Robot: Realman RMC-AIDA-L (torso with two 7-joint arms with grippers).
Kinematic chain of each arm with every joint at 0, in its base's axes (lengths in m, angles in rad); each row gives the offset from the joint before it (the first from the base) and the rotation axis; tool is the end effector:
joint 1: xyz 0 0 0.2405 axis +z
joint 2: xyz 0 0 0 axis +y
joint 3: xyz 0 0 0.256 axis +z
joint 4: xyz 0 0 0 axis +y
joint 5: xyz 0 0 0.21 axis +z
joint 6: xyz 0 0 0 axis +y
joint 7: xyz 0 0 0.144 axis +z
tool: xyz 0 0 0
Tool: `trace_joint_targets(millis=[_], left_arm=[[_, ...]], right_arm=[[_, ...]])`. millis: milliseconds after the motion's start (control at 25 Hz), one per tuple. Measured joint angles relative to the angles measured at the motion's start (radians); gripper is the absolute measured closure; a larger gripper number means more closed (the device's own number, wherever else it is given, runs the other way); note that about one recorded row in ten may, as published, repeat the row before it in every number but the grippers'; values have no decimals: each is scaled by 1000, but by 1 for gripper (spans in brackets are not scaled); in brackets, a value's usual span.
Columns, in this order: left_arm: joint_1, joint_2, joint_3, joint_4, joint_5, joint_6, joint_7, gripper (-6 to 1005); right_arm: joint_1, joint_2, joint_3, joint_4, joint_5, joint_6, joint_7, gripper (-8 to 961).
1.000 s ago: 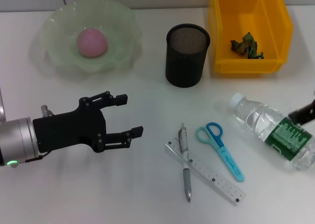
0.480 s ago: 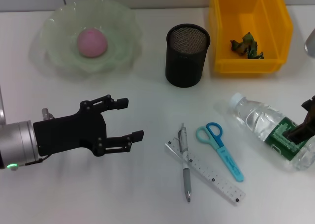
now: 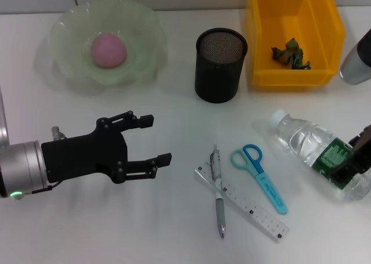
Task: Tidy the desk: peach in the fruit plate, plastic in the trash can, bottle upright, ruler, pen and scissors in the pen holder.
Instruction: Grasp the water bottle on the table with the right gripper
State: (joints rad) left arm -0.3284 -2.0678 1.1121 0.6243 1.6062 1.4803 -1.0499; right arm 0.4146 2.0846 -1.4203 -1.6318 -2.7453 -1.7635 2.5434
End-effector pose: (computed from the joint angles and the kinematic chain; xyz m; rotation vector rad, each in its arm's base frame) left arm -0.2763 0.2808 -0.0331 -2.7335 -0.3305 -0.7640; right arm 0.2085 0.3060 0.0340 -2.4993 0.9121 -0.7252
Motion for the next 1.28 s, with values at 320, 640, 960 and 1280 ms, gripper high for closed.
trace_joint_targets(millis=[320, 640, 960, 1280], left_arm=[[-1, 0, 0, 0, 0, 0, 0, 143], [-1, 2, 0, 1, 0, 0, 1, 143], [-1, 2, 0, 2, 0, 0, 1, 143], [0, 2, 0, 5, 0, 1, 1, 144]], right_arm=[[6, 0, -17, 84, -7, 70, 21, 131], [17, -1, -19, 154, -8, 112, 30, 134], [20, 1, -26, 183, -8, 139, 33, 138], [35, 0, -34, 239, -8, 145, 38, 154]])
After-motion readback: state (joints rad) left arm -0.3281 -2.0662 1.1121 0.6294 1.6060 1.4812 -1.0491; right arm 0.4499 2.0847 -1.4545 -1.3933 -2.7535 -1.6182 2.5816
